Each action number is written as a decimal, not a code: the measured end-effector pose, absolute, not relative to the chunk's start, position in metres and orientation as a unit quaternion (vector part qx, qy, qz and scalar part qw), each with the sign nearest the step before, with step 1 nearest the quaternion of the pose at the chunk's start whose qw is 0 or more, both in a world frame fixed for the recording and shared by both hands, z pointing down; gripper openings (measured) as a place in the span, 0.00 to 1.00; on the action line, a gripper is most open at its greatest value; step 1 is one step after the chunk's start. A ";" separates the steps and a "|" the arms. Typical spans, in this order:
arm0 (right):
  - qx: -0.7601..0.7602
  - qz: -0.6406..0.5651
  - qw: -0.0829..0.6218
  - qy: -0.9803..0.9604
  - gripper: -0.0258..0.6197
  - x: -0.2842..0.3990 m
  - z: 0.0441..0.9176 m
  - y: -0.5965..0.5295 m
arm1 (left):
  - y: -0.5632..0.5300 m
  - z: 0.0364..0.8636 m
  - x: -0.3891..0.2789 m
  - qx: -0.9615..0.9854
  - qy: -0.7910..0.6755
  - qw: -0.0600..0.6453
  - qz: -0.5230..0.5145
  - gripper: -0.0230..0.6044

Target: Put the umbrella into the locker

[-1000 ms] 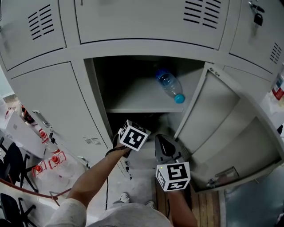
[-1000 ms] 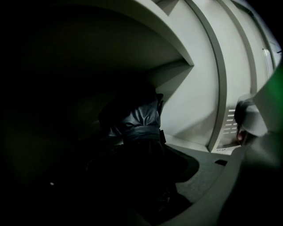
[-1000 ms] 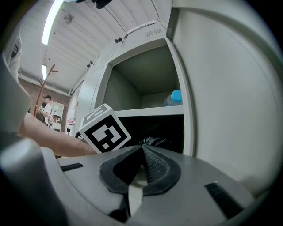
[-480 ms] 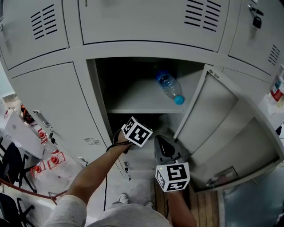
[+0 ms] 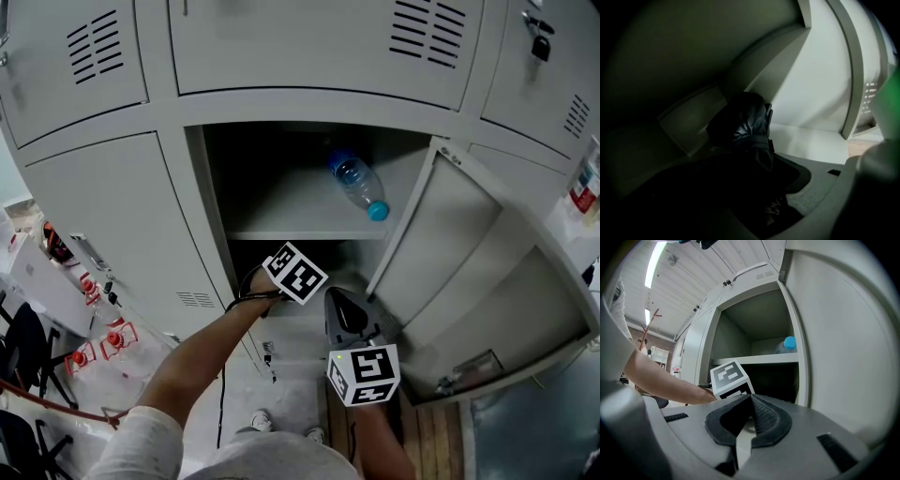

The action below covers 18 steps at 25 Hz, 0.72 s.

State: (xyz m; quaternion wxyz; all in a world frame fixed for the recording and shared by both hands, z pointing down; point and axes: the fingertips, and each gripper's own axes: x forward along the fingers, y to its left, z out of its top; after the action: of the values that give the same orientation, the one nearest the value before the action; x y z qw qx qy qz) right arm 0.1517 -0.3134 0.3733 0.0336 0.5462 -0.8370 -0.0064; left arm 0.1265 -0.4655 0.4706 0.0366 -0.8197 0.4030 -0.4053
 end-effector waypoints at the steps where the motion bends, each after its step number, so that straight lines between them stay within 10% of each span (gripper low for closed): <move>1: 0.546 -0.006 0.034 -0.837 0.04 0.151 0.374 -0.313 | -0.467 0.472 0.126 -0.816 0.404 0.040 -0.411 0.44; 18: 0.548 0.002 0.035 -0.836 0.04 0.154 0.378 -0.314 | -0.473 0.485 0.125 -0.785 0.395 0.070 -0.473 0.45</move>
State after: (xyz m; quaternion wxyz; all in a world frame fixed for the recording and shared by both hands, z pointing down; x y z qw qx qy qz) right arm 0.1542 -0.3136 0.3785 0.0346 0.5480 -0.8357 0.0018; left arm 0.1252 -0.4730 0.4852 0.0698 -0.7845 0.3950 -0.4729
